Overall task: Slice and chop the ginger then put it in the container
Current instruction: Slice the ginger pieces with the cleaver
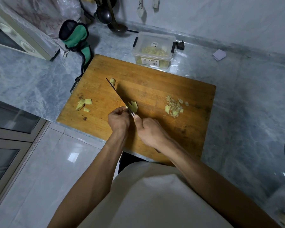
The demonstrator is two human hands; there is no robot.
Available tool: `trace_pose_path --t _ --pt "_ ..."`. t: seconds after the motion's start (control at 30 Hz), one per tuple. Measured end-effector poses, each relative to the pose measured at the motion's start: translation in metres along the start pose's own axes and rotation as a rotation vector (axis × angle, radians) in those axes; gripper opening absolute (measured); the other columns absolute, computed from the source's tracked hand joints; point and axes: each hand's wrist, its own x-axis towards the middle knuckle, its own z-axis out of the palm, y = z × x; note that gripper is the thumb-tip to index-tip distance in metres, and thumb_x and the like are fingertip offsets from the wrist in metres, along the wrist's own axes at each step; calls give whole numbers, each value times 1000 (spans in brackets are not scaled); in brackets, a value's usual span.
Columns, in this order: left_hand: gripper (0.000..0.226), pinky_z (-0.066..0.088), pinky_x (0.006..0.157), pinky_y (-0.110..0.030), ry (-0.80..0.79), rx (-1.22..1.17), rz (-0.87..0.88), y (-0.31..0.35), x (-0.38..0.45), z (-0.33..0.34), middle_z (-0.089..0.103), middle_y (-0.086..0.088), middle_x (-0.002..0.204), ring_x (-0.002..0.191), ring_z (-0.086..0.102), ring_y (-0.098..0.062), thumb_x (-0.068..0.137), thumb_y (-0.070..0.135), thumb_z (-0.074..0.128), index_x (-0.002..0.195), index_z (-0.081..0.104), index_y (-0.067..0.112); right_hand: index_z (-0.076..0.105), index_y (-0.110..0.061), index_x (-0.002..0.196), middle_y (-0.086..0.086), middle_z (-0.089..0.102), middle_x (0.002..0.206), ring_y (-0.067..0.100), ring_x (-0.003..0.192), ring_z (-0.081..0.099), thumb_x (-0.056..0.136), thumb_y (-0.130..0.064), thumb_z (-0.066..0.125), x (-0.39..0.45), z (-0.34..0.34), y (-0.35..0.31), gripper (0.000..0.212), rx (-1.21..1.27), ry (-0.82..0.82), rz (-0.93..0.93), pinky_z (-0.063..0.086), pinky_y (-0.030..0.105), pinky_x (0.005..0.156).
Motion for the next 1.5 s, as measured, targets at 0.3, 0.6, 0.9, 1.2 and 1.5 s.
trace_pose_path --t 0.3,0.6,0.9,1.2,1.5 --pt "33 57 63 -29 -75 -82 -59 10 -5 -8 67 -8 74 61 63 -17 90 -11 45 78 68 11 53 -14 66 2 59 64 20 58 57 107 -53 25 -3 -1 -1 63 -25 8 -3 45 36 55" --pt "23 59 65 -30 -102 -191 -180 8 1 -11 71 -5 78 68 65 -13 94 2 56 83 73 13 58 -10 74 4 54 58 15 45 48 107 -53 27 -9 -20 6 64 104 27 41 42 32 47" --pt "25 58 65 -26 -88 -207 -189 10 -1 -8 66 -4 73 64 60 -11 95 0 55 80 71 13 57 7 80 8 50 59 20 49 45 106 -53 26 -29 -19 9 72 68 42 -11 39 39 51" --pt "19 60 66 -27 -75 -230 -214 10 0 -6 67 -2 75 62 60 -9 95 -1 57 95 73 9 60 6 82 6 50 56 17 46 44 107 -51 26 -31 -17 8 71 64 20 -7 39 37 52" --pt "22 61 70 -31 -74 -213 -213 7 5 -5 72 -8 86 69 64 -12 94 -3 54 94 74 8 61 -6 74 5 58 62 23 61 57 107 -50 26 -29 -14 9 66 13 36 -28 49 43 65"
